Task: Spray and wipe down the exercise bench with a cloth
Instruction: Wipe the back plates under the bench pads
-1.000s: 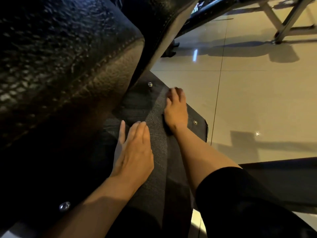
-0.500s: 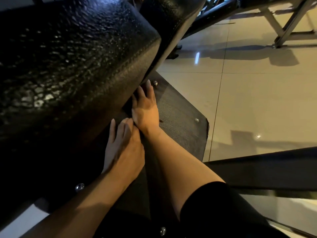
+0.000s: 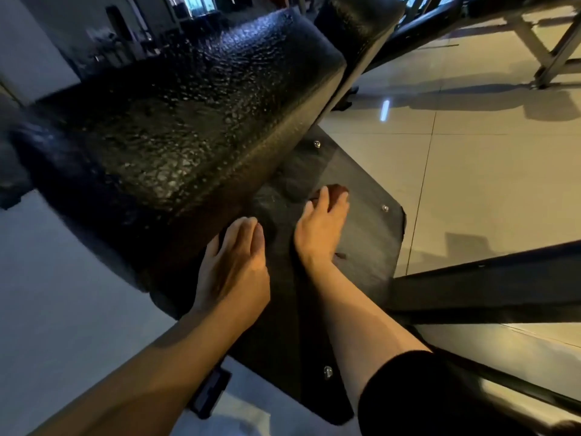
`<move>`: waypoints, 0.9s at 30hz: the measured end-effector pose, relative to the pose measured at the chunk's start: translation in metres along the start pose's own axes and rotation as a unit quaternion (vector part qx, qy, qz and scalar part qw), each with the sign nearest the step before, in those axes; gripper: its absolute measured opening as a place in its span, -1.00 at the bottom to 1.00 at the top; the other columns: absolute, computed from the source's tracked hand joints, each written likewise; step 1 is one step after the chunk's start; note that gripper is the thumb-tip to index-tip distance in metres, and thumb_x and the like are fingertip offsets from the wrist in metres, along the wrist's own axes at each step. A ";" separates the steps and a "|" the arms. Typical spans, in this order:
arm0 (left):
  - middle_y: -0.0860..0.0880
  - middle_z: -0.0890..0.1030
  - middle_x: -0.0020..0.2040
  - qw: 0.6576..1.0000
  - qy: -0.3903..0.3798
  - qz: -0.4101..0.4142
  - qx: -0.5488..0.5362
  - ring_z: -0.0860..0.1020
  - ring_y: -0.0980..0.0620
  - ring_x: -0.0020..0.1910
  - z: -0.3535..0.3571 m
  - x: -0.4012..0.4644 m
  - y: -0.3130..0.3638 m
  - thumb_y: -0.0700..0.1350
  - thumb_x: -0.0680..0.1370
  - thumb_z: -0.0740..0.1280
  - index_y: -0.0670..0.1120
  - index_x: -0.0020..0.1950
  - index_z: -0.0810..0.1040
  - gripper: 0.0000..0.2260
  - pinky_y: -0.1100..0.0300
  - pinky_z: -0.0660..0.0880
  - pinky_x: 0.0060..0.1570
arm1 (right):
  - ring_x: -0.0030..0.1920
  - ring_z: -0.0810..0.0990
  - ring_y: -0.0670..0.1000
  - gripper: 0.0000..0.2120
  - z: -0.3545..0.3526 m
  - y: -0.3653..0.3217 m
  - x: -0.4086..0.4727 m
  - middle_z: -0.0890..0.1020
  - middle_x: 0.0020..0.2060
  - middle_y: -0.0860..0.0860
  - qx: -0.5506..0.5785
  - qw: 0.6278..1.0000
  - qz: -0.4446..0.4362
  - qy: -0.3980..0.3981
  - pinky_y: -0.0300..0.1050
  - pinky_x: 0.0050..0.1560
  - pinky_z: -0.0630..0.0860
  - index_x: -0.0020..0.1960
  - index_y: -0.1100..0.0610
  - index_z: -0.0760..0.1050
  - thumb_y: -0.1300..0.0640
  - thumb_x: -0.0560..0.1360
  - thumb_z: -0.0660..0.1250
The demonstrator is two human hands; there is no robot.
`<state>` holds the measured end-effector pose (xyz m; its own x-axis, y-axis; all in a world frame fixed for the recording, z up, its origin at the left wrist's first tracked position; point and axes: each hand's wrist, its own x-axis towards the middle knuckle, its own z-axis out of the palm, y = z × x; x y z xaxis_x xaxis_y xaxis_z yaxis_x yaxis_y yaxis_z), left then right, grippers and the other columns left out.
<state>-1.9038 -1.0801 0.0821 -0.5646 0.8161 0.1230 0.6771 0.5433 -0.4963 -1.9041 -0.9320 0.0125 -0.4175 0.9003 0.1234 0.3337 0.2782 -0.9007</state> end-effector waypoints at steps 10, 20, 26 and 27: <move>-0.13 0.12 0.55 0.998 -0.036 -0.044 -0.028 0.04 -0.07 0.56 0.000 -0.061 0.012 0.04 0.57 0.25 -0.21 0.56 0.03 -0.31 -0.14 -0.12 0.51 | 0.55 0.06 0.10 -0.56 -0.017 0.051 -0.062 0.06 0.57 0.06 0.070 0.998 -0.004 -0.002 0.01 0.53 0.05 0.52 0.01 0.25 0.09 0.65 0.13; -0.23 0.51 0.29 0.992 0.010 -0.089 -0.087 0.44 -0.21 0.34 -0.004 -0.115 0.006 -0.11 0.30 0.55 -0.29 0.34 0.46 -0.33 -0.27 0.23 0.38 | 0.56 -0.16 0.18 -0.44 -0.017 -0.014 -0.111 -0.11 0.57 0.17 0.075 0.991 0.001 -0.108 0.10 0.55 -0.09 0.57 0.11 0.06 0.01 0.65 0.15; -0.13 0.15 0.54 0.986 -0.016 -0.130 -0.100 0.09 -0.10 0.53 -0.003 -0.137 0.005 -0.04 0.55 0.30 -0.20 0.55 0.11 -0.34 -0.18 -0.15 0.50 | 0.57 -0.11 0.14 -0.52 -0.014 -0.022 -0.149 -0.02 0.57 0.10 0.031 0.971 -0.190 -0.145 0.19 0.54 -0.05 0.57 0.04 0.12 0.10 0.66 0.08; -0.16 0.21 0.51 0.987 -0.031 -0.120 -0.100 0.17 -0.14 0.50 -0.001 -0.140 0.009 -0.08 0.50 0.38 -0.26 0.53 0.16 -0.32 -0.23 -0.08 0.48 | 0.57 -0.07 0.12 -0.52 -0.022 -0.001 -0.148 0.00 0.58 0.08 0.029 0.982 -0.142 -0.121 0.16 0.55 -0.06 0.57 0.02 0.12 0.09 0.66 0.08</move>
<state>-1.8181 -1.1888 0.0616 -0.7436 0.6489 0.1615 0.5961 0.7527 -0.2796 -1.8243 -1.0584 0.0042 -0.6773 0.6813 0.2777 0.1293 0.4818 -0.8667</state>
